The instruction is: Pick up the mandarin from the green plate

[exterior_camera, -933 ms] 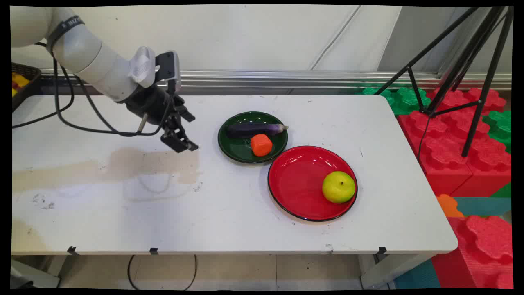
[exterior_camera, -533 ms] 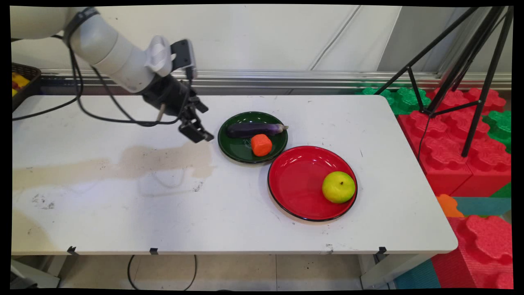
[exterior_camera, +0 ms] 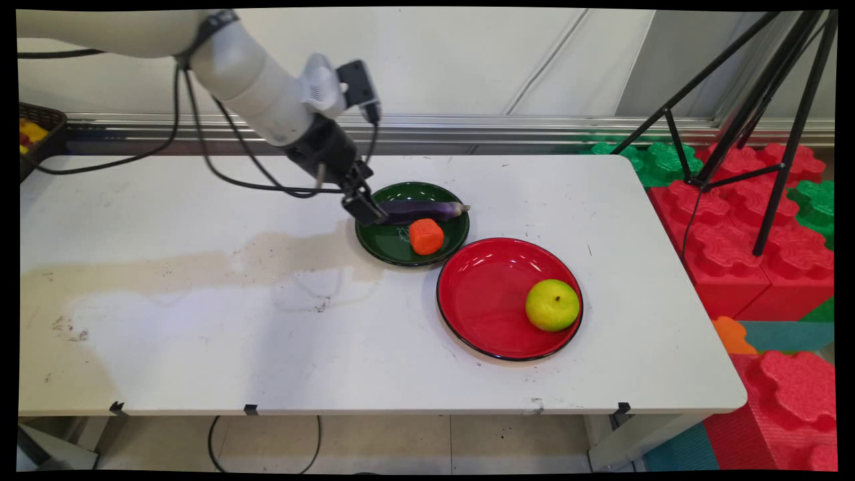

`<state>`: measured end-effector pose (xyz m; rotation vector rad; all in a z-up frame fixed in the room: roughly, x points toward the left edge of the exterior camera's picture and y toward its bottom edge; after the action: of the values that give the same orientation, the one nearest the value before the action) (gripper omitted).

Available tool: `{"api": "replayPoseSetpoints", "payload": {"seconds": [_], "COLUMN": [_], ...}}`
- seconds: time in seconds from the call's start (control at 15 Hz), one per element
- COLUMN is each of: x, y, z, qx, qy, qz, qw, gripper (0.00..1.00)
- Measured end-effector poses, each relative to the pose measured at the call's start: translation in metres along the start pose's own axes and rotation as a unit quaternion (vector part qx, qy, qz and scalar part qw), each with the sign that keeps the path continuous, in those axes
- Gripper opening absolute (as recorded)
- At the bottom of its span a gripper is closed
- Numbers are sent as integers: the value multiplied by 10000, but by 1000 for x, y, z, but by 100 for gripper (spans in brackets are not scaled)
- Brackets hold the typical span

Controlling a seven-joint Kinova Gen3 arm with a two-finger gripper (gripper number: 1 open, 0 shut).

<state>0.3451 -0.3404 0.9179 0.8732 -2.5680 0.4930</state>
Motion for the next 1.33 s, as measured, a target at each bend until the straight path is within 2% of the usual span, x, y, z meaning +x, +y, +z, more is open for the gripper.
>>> {"api": "replayPoseSetpoints", "payload": {"seconds": [0.33, 0.73, 1.0, 1.33], "x": [34, 57, 71, 76], "y": [11, 19, 16, 6], "z": [35, 70, 99, 130], "qx": [5, -59, -10, 61], "qy": [-298, -528, -704, -895], "qz": [-54, -59, -118, -242], "qw": [9995, 9986, 9974, 9957], "gripper": [100, 100, 100, 100]}}
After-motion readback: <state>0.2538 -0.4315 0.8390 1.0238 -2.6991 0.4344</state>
